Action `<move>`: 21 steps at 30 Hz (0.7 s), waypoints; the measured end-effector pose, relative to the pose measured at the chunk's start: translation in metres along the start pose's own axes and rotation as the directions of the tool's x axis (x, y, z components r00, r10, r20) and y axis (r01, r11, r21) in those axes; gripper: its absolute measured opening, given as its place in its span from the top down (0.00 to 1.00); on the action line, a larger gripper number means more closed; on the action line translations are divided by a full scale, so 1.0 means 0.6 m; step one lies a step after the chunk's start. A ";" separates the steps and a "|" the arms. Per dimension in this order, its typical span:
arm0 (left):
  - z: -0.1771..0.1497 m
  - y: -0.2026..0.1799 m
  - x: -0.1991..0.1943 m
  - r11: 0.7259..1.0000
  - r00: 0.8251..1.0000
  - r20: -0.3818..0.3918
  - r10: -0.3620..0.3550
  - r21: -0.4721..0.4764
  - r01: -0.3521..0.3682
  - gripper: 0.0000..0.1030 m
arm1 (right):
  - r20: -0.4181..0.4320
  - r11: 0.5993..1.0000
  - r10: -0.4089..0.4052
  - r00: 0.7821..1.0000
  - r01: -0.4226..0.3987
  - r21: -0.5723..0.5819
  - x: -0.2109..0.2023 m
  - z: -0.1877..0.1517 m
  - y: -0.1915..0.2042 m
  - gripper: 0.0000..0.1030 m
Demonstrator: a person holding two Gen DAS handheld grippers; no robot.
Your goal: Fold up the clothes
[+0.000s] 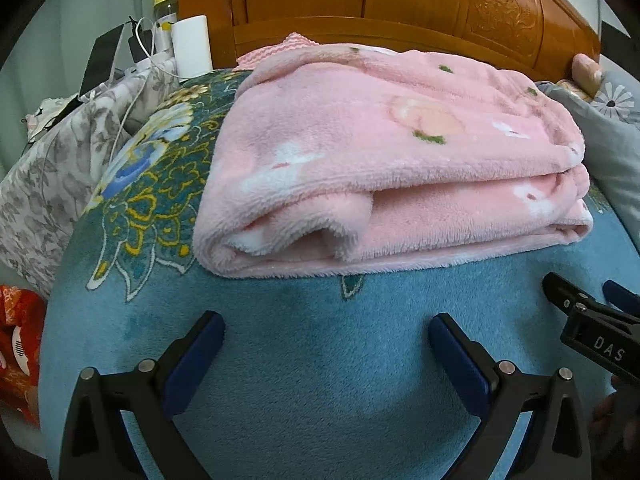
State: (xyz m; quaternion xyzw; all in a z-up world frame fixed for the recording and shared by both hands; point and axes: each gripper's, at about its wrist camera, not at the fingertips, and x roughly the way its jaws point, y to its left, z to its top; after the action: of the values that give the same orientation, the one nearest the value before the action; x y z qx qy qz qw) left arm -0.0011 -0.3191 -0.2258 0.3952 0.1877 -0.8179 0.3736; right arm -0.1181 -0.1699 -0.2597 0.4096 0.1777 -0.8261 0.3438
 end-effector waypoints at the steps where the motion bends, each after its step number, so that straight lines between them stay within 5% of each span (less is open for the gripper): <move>1: 0.000 0.000 0.000 1.000 1.000 0.000 0.001 0.001 -0.001 0.00 | 0.000 1.000 0.000 1.000 0.000 0.000 0.000 0.000 0.000 0.00; 21: 0.002 -0.002 0.004 1.000 1.000 0.002 0.015 0.012 -0.015 0.00 | -0.001 1.000 -0.007 1.000 0.007 -0.005 -0.003 -0.004 0.005 0.00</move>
State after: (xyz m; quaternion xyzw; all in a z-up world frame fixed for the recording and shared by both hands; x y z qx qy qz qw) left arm -0.0038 -0.3200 -0.2272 0.3980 0.1794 -0.8166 0.3777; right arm -0.1140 -0.1697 -0.2598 0.4087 0.1812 -0.8266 0.3418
